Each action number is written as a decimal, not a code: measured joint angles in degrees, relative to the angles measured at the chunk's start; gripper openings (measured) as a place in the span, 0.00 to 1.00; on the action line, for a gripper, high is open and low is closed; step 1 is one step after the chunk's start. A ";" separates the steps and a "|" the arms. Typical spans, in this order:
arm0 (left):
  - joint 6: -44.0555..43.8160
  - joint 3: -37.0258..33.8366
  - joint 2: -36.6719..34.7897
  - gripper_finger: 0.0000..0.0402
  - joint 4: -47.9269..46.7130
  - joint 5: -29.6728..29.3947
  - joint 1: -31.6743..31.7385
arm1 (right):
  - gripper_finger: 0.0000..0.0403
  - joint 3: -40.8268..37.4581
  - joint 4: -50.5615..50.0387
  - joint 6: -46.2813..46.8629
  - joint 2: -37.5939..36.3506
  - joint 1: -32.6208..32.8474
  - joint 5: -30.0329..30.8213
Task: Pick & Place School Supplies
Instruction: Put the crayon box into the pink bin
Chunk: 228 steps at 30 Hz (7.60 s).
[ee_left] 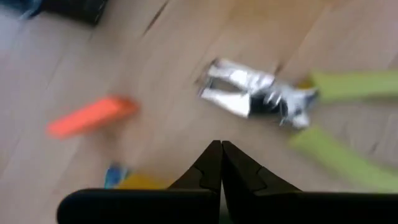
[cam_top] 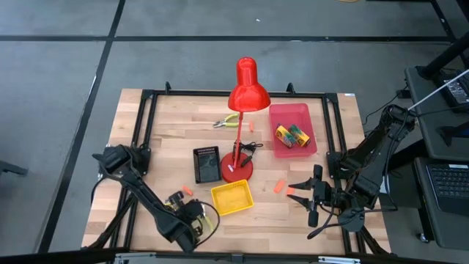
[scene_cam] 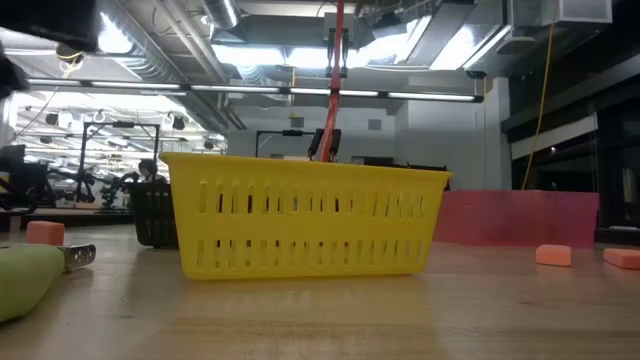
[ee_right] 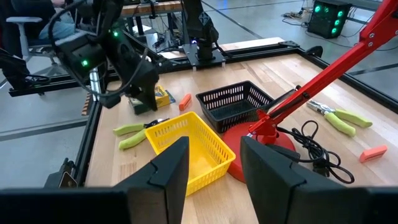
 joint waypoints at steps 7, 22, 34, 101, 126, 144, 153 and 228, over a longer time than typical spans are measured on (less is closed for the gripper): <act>-8.45 0.04 -1.25 0.00 -5.86 5.78 -3.80 | 0.36 0.00 -0.02 0.00 0.69 0.00 0.40; -33.76 8.63 -1.38 0.00 -25.28 11.60 -14.29 | 0.36 0.00 0.19 0.70 1.14 0.00 0.66; -36.96 -0.25 -1.28 0.00 -18.90 28.11 -13.85 | 0.36 0.00 0.23 0.42 1.14 0.00 0.62; -37.11 -5.01 1.32 0.00 2.39 -15.49 -12.42 | 0.36 -0.02 8.68 -1.72 13.00 -5.81 -6.49; -43.55 0.97 2.25 0.00 -10.78 -10.35 -15.53 | 0.36 -0.02 9.79 -1.94 13.03 -5.81 -7.81; -42.04 1.31 2.16 0.30 -15.39 -3.80 -11.56 | 0.36 -0.02 11.24 -3.64 13.03 -5.80 -9.08; -43.80 2.88 2.15 0.47 -11.67 0.27 -10.47 | 0.36 -0.02 11.24 -3.39 13.03 -5.81 -9.09; -43.99 -20.77 -8.68 0.02 16.30 -24.71 -9.44 | 0.36 0.00 10.14 -3.21 13.03 -4.17 -6.93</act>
